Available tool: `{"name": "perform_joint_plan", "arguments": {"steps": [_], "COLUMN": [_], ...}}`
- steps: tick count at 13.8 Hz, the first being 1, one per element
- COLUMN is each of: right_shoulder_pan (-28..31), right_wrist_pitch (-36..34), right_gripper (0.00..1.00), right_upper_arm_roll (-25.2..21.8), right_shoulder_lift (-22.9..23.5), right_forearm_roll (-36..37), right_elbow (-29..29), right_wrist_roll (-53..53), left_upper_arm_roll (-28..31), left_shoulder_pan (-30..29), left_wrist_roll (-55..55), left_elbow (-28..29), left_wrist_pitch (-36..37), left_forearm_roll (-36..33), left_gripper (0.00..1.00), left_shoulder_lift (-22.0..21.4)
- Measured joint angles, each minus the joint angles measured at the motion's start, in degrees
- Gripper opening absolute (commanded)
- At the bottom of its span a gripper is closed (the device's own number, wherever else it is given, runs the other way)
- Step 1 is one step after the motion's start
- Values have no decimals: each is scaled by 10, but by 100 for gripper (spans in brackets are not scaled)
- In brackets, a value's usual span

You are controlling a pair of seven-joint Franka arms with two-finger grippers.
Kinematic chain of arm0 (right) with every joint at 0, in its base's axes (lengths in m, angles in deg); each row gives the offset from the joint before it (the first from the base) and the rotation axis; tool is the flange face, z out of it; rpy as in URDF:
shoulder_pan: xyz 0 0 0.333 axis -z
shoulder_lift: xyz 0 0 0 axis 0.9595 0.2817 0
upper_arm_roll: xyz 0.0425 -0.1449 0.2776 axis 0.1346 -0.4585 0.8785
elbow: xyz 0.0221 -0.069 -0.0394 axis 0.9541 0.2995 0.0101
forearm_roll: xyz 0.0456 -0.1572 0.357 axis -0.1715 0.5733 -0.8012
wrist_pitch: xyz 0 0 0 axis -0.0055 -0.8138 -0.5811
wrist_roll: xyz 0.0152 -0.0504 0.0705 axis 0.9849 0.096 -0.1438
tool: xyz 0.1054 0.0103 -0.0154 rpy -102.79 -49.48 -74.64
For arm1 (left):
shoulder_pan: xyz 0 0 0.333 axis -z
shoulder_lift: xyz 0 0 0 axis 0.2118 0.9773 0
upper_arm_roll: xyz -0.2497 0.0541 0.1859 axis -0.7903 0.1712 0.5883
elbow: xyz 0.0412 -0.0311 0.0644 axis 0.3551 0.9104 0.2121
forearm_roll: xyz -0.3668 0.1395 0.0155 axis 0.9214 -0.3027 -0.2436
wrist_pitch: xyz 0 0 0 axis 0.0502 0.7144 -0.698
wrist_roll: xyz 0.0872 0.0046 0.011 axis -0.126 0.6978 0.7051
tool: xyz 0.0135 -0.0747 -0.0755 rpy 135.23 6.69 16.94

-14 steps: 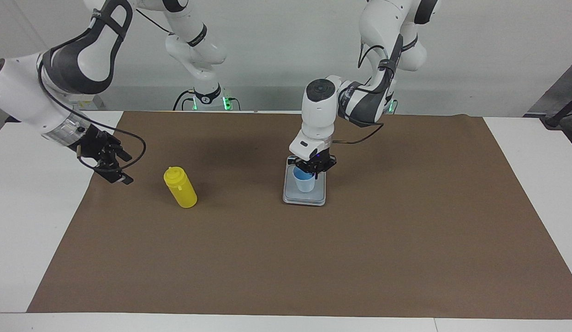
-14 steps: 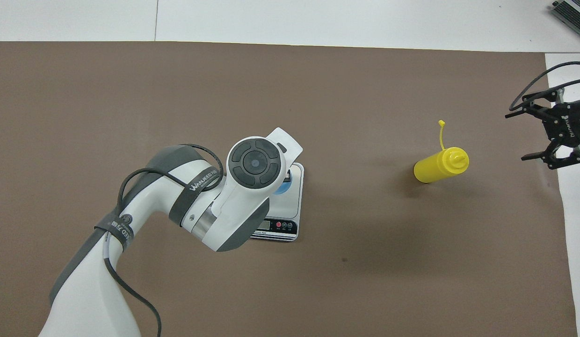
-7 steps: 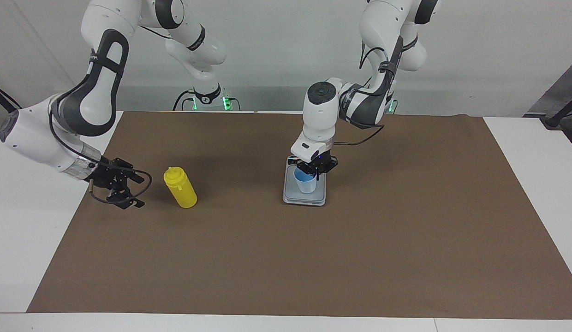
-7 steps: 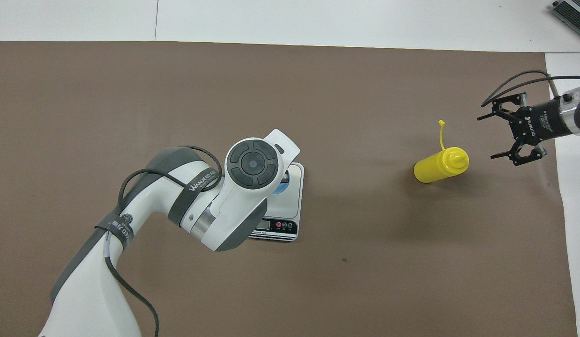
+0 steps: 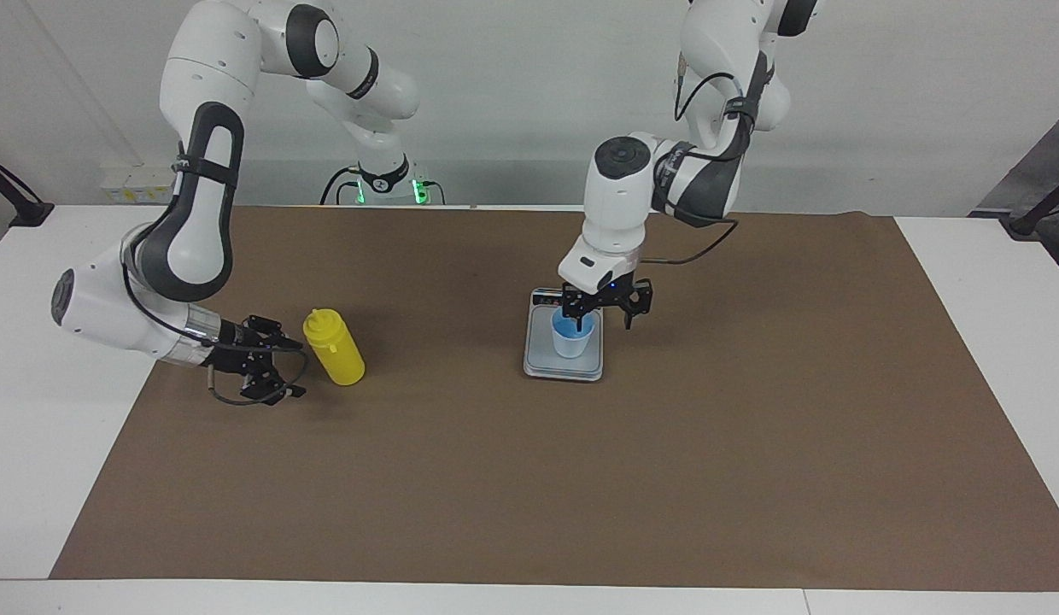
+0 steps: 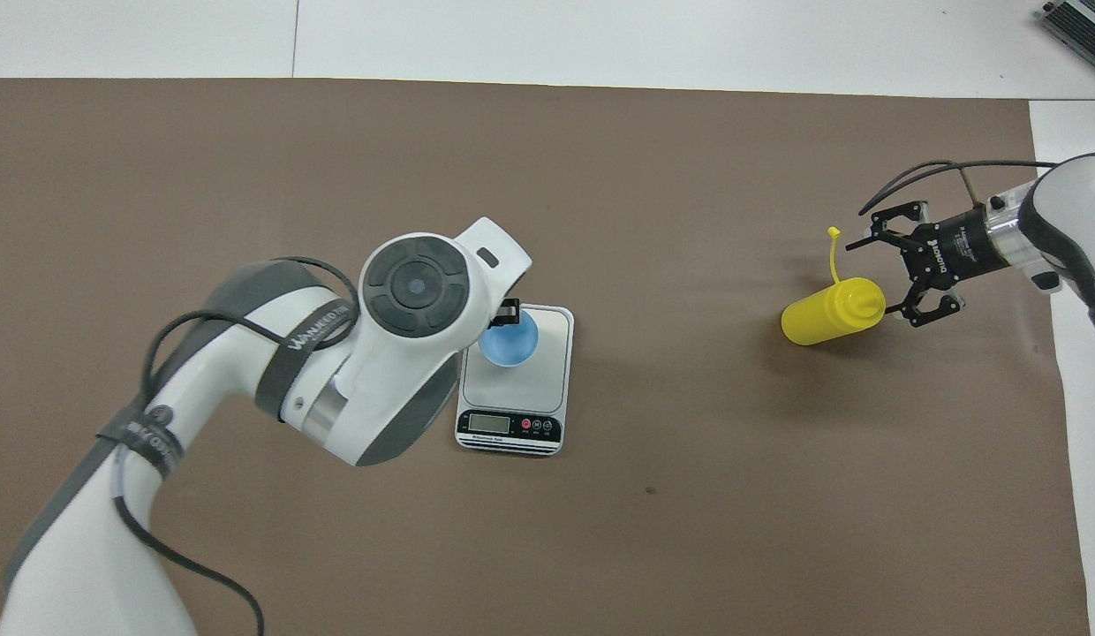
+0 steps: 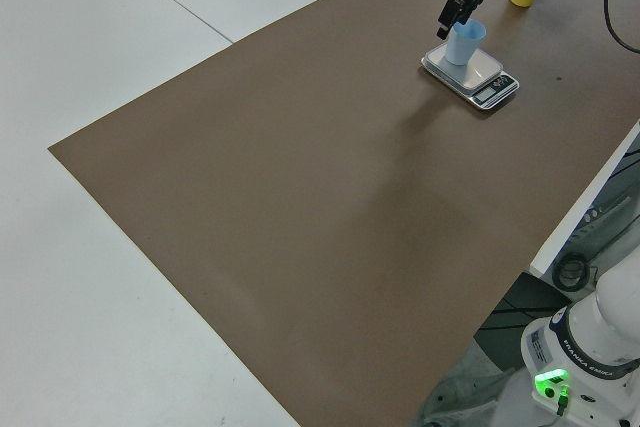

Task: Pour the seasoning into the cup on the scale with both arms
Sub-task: 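Release the cup on the scale while the right gripper grasps the bottle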

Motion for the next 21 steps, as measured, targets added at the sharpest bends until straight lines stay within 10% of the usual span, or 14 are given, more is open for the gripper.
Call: {"name": "perform_joint_plan", "arguments": {"steps": [6, 7, 8, 9, 15, 21], "right_shoulder_pan": [0, 1, 1, 1, -22, -166], "right_wrist_pitch": [-5, -10, -18, -27, -15, 71], "right_gripper": [89, 73, 13, 0, 0, 0], "right_upper_arm_roll": [0, 0, 0, 0, 1, 2], "right_shoulder_lift": [-14, -18, -22, -25, -47, -109], "right_forearm_roll": [-55, -73, -83, -86, -88, -4], "right_elbow": [58, 66, 72, 76, 79, 46], "right_wrist_roll": [-5, -13, -22, -33, -31, 173], "left_upper_arm_roll": [2, 3, 3, 4, 9, 9], "left_shoulder_pan": [-104, -125, -145, -164, -253, -261], "left_wrist_roll": [-163, -198, -231, -261, -407, -414], "left_elbow": [-6, -6, -7, -7, -16, -86], "left_wrist_pitch": [81, 95, 109, 124, 190, 255], "left_forearm_roll": [19, 26, 31, 34, 38, 39], "left_gripper": [100, 100, 100, 100, 100, 100], "left_shoulder_lift": [-70, -82, -94, -105, -148, -150]}}
